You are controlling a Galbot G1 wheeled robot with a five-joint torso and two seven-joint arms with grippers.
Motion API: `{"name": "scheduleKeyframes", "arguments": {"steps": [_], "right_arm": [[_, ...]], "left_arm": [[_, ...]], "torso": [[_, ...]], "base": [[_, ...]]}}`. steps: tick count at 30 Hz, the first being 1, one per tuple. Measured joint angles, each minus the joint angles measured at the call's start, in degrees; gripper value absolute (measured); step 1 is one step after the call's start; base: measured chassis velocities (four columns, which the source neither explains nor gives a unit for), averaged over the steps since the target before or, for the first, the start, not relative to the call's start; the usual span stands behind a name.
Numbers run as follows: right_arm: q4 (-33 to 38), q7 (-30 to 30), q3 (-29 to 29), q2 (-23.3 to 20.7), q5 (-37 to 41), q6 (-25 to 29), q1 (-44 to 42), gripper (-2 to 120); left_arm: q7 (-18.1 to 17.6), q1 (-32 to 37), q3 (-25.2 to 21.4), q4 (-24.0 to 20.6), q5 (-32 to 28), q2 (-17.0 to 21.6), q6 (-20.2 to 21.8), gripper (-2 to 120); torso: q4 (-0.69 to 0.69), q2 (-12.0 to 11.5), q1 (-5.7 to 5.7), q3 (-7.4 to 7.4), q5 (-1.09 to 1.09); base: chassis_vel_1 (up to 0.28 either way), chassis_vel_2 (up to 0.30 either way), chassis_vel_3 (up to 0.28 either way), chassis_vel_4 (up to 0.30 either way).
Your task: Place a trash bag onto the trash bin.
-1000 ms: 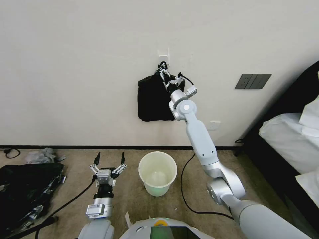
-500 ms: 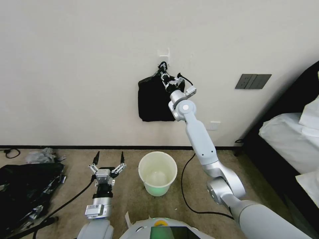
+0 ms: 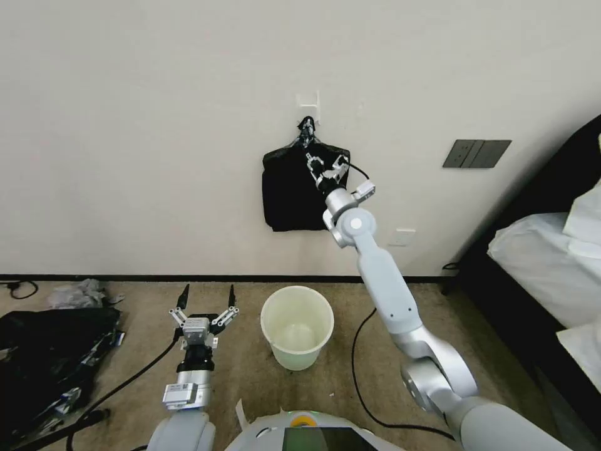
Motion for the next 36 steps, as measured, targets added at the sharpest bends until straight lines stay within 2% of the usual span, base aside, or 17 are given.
{"name": "scheduleKeyframes", "arguments": {"steps": [10, 12, 13, 16, 17, 19, 20, 23, 24, 27, 29, 36], "right_arm": [[0.18, -0.47, 1.39, 0.8, 1.67, -0.04, 0.04, 0], [-1.25, -0.5, 1.94, 1.48, 2.74, -0.03, 1.17, 10], [-1.25, -0.5, 1.94, 1.48, 2.74, -0.03, 1.17, 10], [-3.05, -0.73, 2.16, 1.81, 3.39, -0.04, 2.29, 25], [-3.05, -0.73, 2.16, 1.81, 3.39, -0.04, 2.29, 25], [-3.66, -0.96, 2.19, 1.81, 3.42, -0.15, 2.55, 35], [-3.66, -0.96, 2.19, 1.81, 3.42, -0.15, 2.55, 35], [-4.24, -1.25, 2.13, 1.75, 3.45, -0.35, 3.03, 50], [-4.24, -1.25, 2.13, 1.75, 3.45, -0.35, 3.03, 50], [-4.26, -1.31, 2.04, 1.79, 3.49, -0.64, 3.27, 64], [-4.23, -1.33, 2.01, 1.79, 3.49, -0.7, 3.27, 68], [-5.31, -1.92, 1.76, 2.03, 3.41, -0.89, 4.23, 96]], "left_arm": [[-0.01, 0.13, 0.1, -0.17, 0.07, -0.05, 0.01, 100], [-0.01, 0.41, 0.01, -0.39, 0.09, -0.08, 0.01, 100], [-0.01, 0.41, 0.01, -0.39, 0.09, -0.08, 0.01, 100], [-0.01, 0.92, -0.31, -0.73, 0.09, -0.14, -0.01, 100], [-0.01, 0.92, -0.31, -0.73, 0.09, -0.14, -0.01, 100], [-0.01, 1.04, -0.48, -0.92, 0.09, -0.24, -0.04, 100], [-0.01, 1.04, -0.48, -0.92, 0.09, -0.24, -0.04, 100], [-0.01, 1.0, -0.65, -1.17, 0.08, -0.29, -0.04, 100], [-0.01, 1.0, -0.65, -1.17, 0.08, -0.29, -0.04, 100], [-0.02, 1.05, -0.64, -1.32, 0.09, -0.47, -0.06, 100], [-0.02, 1.12, -0.62, -1.36, 0.09, -0.55, -0.08, 100], [-0.02, 1.56, -0.6, -1.52, 0.18, -0.77, -0.32, 100]], "torso": [[0.01, 0.0, 0.0, 0.0, -0.01], [0.01, 0.0, 0.0, 0.0, -0.01], [0.01, 0.0, 0.0, 0.0, -0.01], [0.01, 0.0, 0.0, 0.0, 0.0], [0.01, 0.0, 0.0, 0.0, 0.0], [0.01, 0.0, 0.0, 0.0, 0.0], [0.01, 0.0, 0.0, 0.0, 0.0], [0.01, 0.0, 0.0, 0.0, 0.0], [0.01, 0.0, 0.0, 0.0, 0.0], [0.01, 0.0, 0.0, 0.0, -0.01], [0.01, 0.0, 0.0, 0.0, -0.01], [0.01, 0.0, 0.0, 0.0, -0.01]], "base": [[0.0, 0.0, 0.0, 0.0], [0.0, 0.0, 0.0, 0.0], [0.0, 0.0, 0.0, 0.0], [0.0, 0.0, 0.0, 0.0], [0.0, 0.0, 0.0, 0.0], [0.0, 0.0, 0.0, 0.0], [0.0, 0.0, 0.0, 0.0], [0.0, 0.0, 0.0, 0.0], [0.0, 0.0, 0.0, 0.0], [0.0, 0.0, 0.0, 0.0], [0.0, 0.0, 0.0, 0.0], [0.0, 0.0, 0.0, 0.0]]}}
